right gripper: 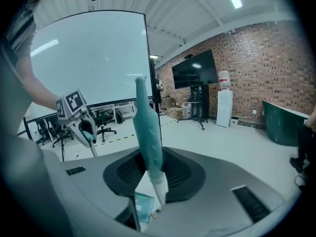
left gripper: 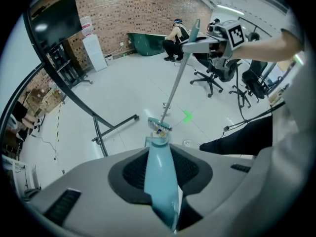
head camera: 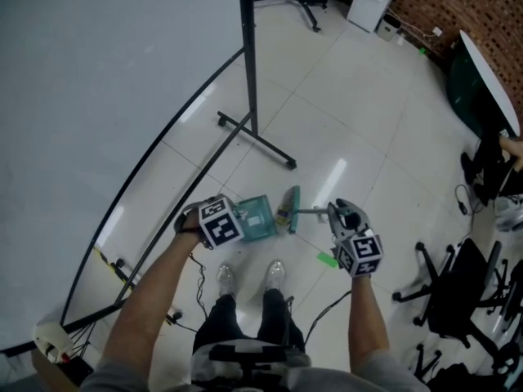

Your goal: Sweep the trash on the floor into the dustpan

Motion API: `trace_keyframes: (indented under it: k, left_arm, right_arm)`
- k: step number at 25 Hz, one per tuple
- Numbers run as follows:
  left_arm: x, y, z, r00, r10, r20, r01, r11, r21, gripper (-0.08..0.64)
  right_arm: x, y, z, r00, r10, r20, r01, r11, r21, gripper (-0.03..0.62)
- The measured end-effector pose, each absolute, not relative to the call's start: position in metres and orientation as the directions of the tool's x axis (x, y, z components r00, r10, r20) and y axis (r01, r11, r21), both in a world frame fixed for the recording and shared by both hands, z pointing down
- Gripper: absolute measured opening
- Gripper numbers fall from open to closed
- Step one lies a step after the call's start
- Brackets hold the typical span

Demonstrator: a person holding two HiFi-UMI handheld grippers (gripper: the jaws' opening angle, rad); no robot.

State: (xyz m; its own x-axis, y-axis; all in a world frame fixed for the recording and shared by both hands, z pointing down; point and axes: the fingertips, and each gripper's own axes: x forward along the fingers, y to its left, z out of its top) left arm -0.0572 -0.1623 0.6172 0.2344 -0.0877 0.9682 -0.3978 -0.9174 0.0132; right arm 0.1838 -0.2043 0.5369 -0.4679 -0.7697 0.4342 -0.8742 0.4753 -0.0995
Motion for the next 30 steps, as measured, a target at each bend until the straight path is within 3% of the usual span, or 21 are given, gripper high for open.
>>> trace_keyframes:
  k: [6, 12, 17, 30]
  left_arm:
    - [-0.064, -0.156, 0.619, 0.218, -0.064, 0.974, -0.386, -0.922, 0.026, 0.095]
    - [-0.052, -0.155, 0.626, 0.227, -0.061, 0.972, -0.379, -0.925, 0.03, 0.095]
    - [-0.043, -0.158, 0.625, 0.25, -0.067, 0.966, -0.382, -0.924, 0.035, 0.097]
    - [-0.038, -0.16, 0.625, 0.278, -0.094, 0.956, -0.395, -0.918, 0.025, 0.097]
  right_arm:
    - [0.19, -0.193, 0.566, -0.439, -0.746, 0.502, -0.88, 0.468, -0.074, 0.094]
    - [0.165, -0.174, 0.587, -0.5, -0.687, 0.528, -0.853, 0.496, -0.163, 0.095]
    - [0.153, -0.162, 0.593, -0.546, -0.664, 0.511, -0.835, 0.476, -0.274, 0.098]
    - [0.13, -0.156, 0.575, -0.637, -0.634, 0.438, -0.771, 0.537, -0.342, 0.098]
